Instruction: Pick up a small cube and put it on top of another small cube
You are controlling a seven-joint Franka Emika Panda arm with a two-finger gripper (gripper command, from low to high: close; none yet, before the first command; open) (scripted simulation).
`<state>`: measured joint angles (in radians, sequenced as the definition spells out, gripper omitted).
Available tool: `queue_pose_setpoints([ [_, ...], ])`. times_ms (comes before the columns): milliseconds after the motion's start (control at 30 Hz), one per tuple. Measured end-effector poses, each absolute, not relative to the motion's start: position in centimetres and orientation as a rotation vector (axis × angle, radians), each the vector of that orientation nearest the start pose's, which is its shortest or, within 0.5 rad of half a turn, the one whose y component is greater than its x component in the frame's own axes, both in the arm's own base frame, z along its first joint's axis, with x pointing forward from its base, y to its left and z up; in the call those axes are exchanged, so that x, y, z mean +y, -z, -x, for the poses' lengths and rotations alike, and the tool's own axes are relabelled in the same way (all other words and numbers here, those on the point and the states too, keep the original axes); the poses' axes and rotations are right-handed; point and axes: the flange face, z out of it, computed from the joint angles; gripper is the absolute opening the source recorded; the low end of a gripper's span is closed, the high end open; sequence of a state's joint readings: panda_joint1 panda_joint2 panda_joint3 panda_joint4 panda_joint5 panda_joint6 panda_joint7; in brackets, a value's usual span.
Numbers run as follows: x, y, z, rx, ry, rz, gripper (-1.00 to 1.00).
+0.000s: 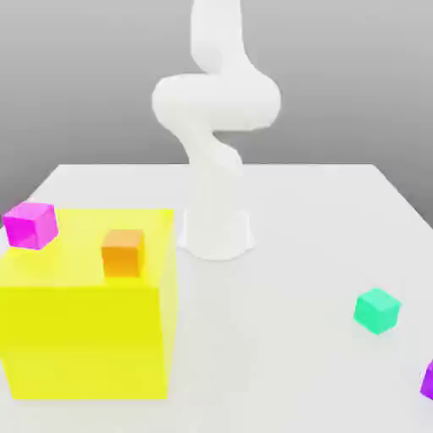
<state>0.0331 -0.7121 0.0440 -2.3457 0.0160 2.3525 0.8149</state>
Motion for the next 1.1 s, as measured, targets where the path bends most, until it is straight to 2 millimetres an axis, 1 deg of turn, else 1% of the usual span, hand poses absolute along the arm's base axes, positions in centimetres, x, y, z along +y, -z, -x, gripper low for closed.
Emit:
queue_pose_setpoints([
  [67,6.8,-61.5,-40.2,0.935,0.830,2.581,0.00],
  [133,9.9,-57.0,-41.5,0.889,0.742,2.644,0.00],
  [200,13.1,-52.4,-42.1,0.840,0.656,2.704,0.00],
  [300,17.5,-45.6,-41.7,0.760,0.529,2.792,0.00],
  [367,20.3,-41.0,-40.6,0.704,0.444,2.849,0.00],
  [467,23.9,-34.3,-37.9,0.614,0.316,2.932,0.00],
  [567,26.7,-28.0,-34.1,0.519,0.188,3.011,0.00],
  [600,27.9,-26.0,-32.0,0.458,0.145,3.040,0.00],
  [667,28.7,-22.3,-29.0,0.404,0.061,3.088,0.00],
  [700,29.0,-20.7,-27.8,0.380,0.031,3.104,0.00],
  [733,29.0,-19.5,-27.3,0.376,0.015,3.111,0.00],
  [900,29.1,-14.2,-26.8,0.372,-0.001,3.117,0.00],
  [933,29.0,-13.5,-26.8,0.371,-0.001,3.118,-1.00],
  [1100,29.0,-13.5,-26.8,0.371,0.000,3.117,-1.00],
])
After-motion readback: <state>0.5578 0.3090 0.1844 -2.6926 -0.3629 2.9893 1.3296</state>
